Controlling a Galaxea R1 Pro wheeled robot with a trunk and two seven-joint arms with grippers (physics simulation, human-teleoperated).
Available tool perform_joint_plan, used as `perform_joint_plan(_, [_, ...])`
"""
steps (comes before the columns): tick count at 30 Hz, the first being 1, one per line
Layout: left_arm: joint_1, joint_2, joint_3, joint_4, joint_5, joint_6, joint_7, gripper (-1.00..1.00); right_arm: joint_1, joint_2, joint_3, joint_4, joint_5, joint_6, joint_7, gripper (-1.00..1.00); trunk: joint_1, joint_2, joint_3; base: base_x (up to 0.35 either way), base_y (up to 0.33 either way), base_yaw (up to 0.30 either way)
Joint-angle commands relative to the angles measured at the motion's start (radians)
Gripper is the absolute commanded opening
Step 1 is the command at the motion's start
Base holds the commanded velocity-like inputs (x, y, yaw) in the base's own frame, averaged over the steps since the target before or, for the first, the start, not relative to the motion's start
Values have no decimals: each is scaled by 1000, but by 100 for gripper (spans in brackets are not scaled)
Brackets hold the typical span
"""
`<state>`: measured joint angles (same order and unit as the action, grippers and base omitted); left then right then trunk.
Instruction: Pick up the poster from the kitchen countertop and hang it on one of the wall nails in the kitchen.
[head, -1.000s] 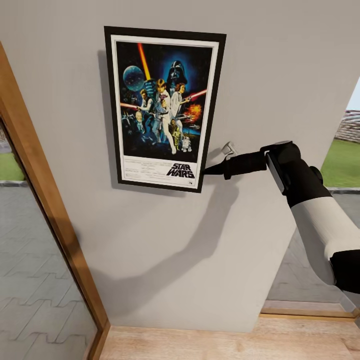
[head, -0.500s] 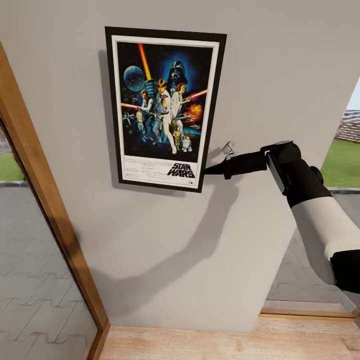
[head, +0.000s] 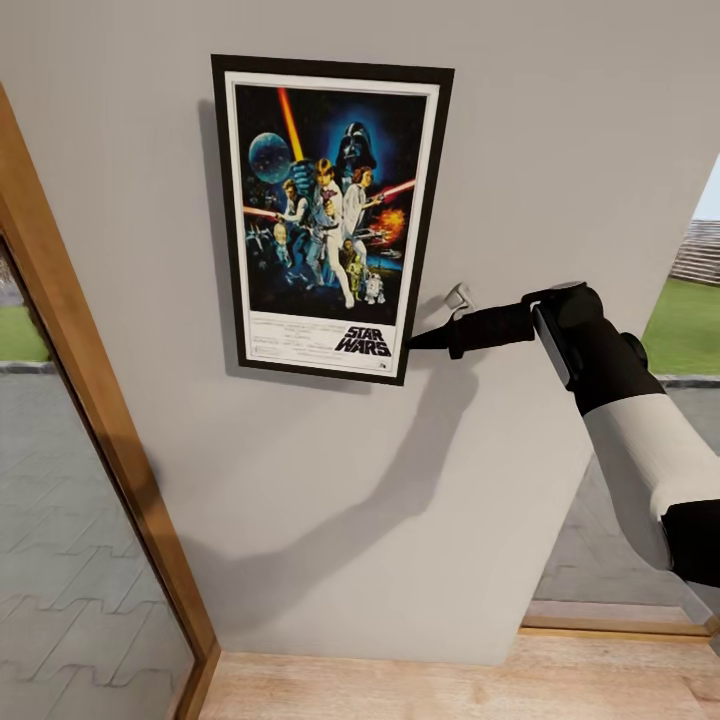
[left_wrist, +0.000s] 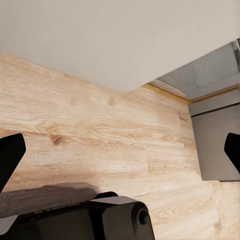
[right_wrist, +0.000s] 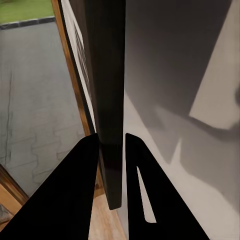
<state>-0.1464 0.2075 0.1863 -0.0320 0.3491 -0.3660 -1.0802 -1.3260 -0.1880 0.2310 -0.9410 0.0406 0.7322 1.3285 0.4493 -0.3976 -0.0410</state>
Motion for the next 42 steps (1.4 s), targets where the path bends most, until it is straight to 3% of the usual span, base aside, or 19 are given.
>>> perform_joint_plan(1, [-1,0,8,1,-7,-5,-3,100,-1,-1,1,-1,4,9,5,-100,1,-2,-2,0,0,0])
perform_joint_plan(42, [-1,1,7,1,-7,-5,-3,100,13,-7,-5,-1,4,2,6,-100,1,-2,-2,0,0,0])
